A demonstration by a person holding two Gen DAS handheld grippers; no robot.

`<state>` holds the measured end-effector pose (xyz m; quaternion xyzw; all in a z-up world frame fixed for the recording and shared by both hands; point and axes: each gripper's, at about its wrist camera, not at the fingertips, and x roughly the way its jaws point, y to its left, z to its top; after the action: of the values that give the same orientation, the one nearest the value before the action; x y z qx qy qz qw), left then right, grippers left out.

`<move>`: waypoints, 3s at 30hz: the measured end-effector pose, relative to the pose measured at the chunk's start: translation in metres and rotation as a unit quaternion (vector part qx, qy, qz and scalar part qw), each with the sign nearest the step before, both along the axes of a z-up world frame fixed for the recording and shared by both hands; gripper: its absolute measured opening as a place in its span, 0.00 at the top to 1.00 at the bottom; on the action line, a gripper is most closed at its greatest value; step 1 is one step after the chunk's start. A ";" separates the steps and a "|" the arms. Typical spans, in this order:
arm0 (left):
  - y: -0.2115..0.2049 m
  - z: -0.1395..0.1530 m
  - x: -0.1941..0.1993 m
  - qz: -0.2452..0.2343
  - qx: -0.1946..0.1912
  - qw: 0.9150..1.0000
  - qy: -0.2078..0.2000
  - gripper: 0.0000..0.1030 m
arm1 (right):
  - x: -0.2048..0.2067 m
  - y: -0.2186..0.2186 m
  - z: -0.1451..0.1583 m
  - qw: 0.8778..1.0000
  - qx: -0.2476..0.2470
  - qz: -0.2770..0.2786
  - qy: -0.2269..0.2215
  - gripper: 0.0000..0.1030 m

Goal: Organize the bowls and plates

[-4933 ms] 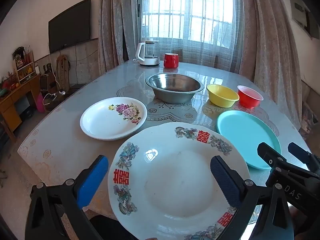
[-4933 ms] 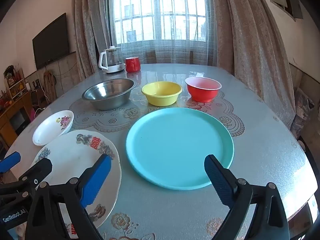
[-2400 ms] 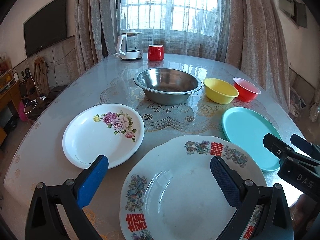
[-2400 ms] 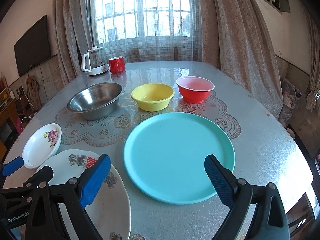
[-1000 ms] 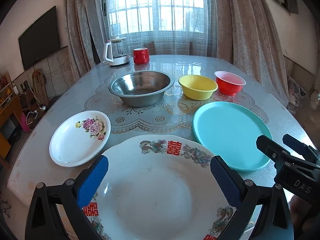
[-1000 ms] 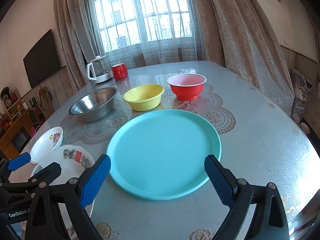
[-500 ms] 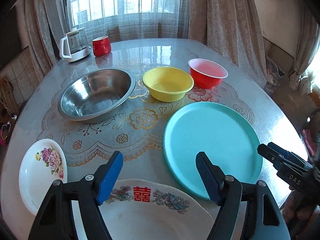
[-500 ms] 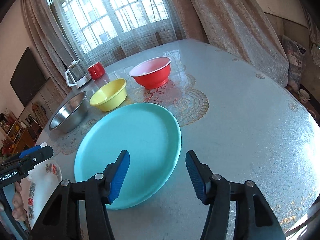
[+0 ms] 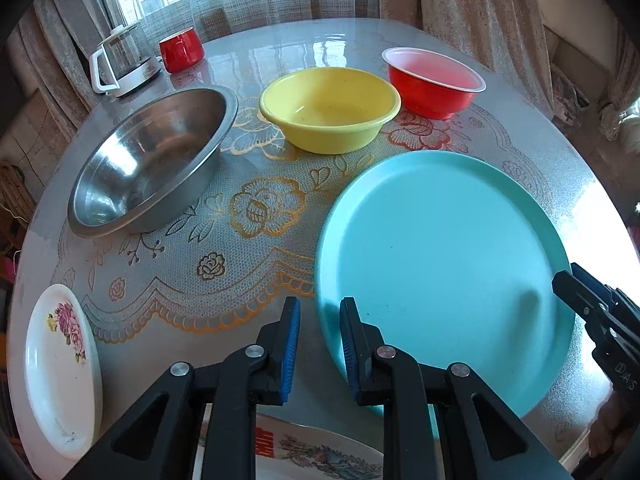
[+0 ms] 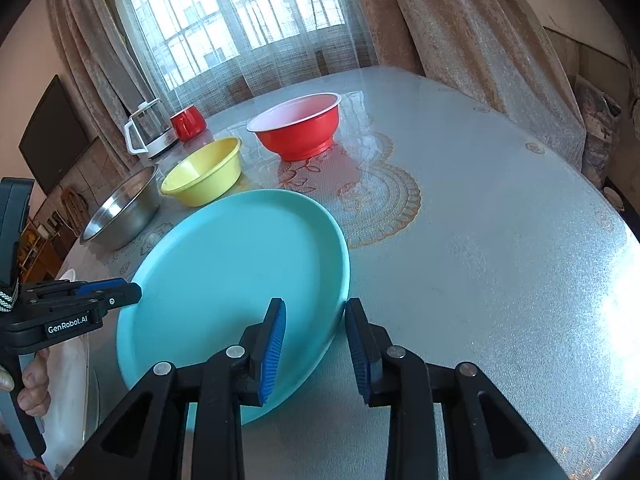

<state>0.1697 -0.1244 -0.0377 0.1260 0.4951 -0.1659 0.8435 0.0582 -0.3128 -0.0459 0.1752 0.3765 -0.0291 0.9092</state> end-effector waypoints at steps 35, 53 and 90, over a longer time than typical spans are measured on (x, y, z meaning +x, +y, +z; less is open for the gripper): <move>0.055 0.000 0.011 0.027 -0.009 0.999 -0.023 0.90 | 0.023 0.058 0.003 0.995 -0.079 0.060 0.014 0.82; 0.080 0.020 -0.007 0.073 -0.062 0.994 -0.048 0.89 | 0.024 0.058 0.005 0.995 -0.082 0.048 0.035 0.73; 0.311 0.034 -0.068 0.274 -0.165 0.940 -0.117 0.75 | 0.054 0.164 0.071 0.971 0.034 0.235 0.000 0.62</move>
<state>0.1012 0.1863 -0.0040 -0.1367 0.3738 0.0080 0.9173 0.1120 -0.1491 0.0248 0.1133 0.4079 0.1980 0.8841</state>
